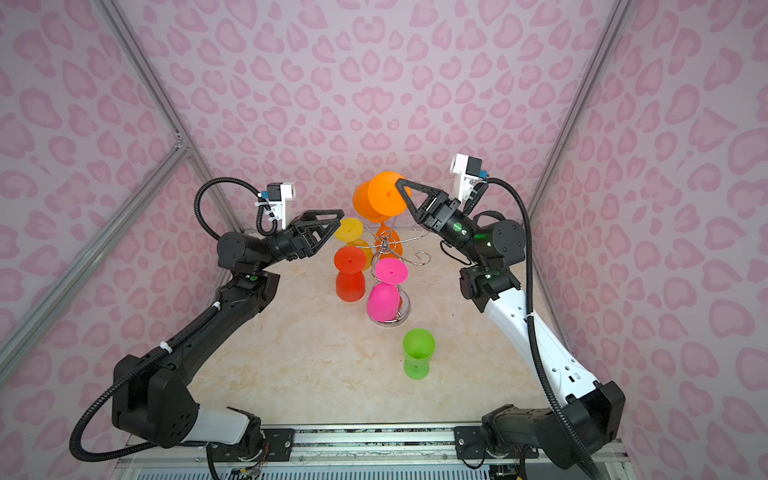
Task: Take the wine glass off the wine glass rack
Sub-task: 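Lift the orange glass off the rack with the right gripper while the left rises, then bring the orange glass to the left gripper while the left gripper grasps its bowl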
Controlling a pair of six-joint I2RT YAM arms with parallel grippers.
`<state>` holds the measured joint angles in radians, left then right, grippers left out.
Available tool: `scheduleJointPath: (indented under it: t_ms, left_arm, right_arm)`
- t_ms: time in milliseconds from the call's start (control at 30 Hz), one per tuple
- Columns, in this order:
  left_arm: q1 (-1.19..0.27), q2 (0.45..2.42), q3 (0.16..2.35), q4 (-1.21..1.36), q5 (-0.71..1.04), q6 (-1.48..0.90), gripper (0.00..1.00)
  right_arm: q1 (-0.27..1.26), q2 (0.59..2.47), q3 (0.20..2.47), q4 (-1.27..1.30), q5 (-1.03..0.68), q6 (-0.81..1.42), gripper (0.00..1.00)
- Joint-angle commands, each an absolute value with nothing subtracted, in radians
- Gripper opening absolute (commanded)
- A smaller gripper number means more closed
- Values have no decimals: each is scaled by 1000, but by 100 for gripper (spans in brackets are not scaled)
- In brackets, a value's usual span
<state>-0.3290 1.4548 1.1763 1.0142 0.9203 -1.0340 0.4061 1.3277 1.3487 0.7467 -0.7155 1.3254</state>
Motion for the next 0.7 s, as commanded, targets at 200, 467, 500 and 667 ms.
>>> scheduleJointPath:
  t_ms: [200, 467, 500, 667]
  left_arm:
    - [-324, 1508, 1187, 1142, 921, -1080, 75]
    - [-324, 1540, 1187, 1196, 919, -1094, 79]
    - [-324, 1545, 1189, 1208, 920, -1103, 79]
    - [-325, 1570, 1196, 1315, 932, -1179, 80]
  right_arm:
    - [432, 1330, 1354, 831, -706, 1339, 0]
    - [462, 1355, 1355, 858, -710, 1362, 0]
    - [465, 1362, 1354, 875, -710, 1375, 0]
    - [464, 1408, 1342, 990, -704, 1476, 0]
